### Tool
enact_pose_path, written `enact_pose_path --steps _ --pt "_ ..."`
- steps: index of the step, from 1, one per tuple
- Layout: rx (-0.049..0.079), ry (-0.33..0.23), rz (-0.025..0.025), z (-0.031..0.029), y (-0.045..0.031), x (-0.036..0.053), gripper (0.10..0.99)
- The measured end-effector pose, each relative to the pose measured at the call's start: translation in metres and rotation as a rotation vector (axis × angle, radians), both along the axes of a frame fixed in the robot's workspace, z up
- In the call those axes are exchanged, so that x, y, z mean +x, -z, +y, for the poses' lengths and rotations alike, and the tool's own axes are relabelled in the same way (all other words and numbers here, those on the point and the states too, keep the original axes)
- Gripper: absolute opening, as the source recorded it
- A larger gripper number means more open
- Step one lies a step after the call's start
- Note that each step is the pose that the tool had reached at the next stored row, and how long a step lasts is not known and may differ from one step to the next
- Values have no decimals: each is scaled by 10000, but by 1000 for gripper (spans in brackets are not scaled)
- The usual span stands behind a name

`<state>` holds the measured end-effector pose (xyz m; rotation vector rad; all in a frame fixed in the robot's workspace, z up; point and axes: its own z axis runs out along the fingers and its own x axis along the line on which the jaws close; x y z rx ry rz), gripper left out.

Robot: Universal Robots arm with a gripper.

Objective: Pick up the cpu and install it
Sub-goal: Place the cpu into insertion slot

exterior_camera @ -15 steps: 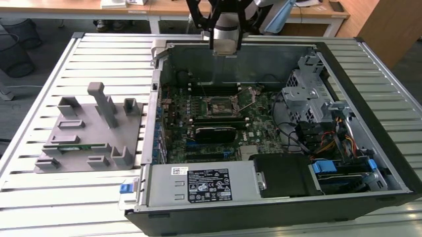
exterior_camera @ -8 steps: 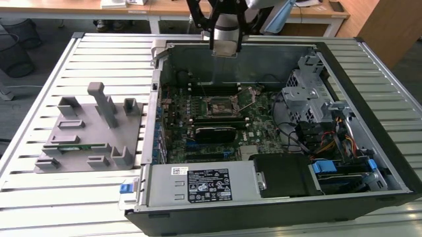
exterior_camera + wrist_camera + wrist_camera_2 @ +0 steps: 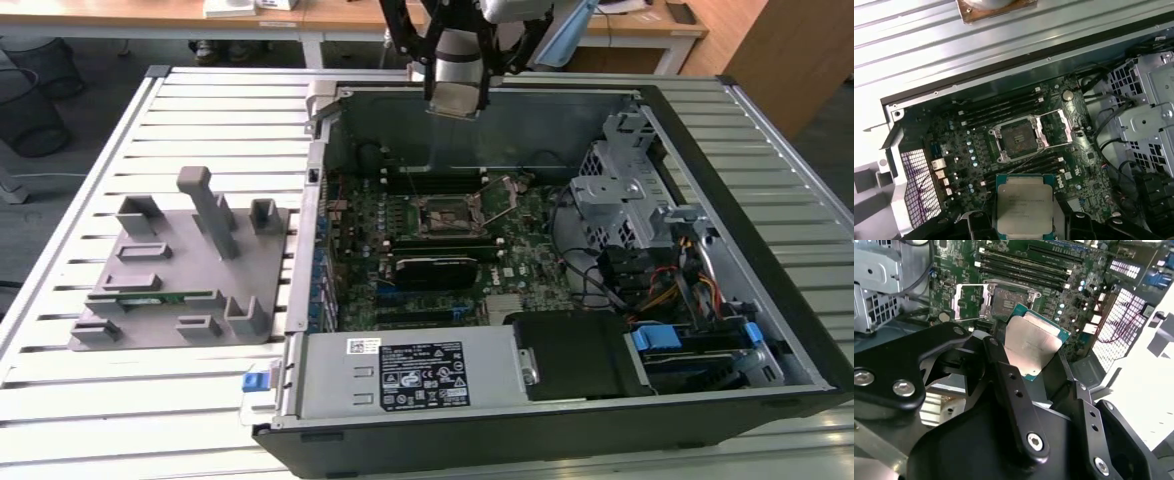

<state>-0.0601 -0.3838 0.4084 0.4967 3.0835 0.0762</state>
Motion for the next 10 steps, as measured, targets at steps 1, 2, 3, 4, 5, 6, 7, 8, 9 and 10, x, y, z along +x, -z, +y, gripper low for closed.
enact_pose_path --steps 1,2,3,4,5,6,7,8,9,10 --pt "1 162 -1 0 2 0 537" --pt "1 309 -1 0 4 0 537" --pt "1 448 0 0 5 0 537" --pt "1 577 -1 0 6 0 537" --pt "0 709 0 0 7 0 537" --pt "0 841 0 1 8 0 537" --pt "0 979 0 0 9 0 537" --pt "0 1126 -1 1 11 0 537" --pt "1 1263 0 1 12 0 537" --pt "0 1396 0 1 13 0 537"
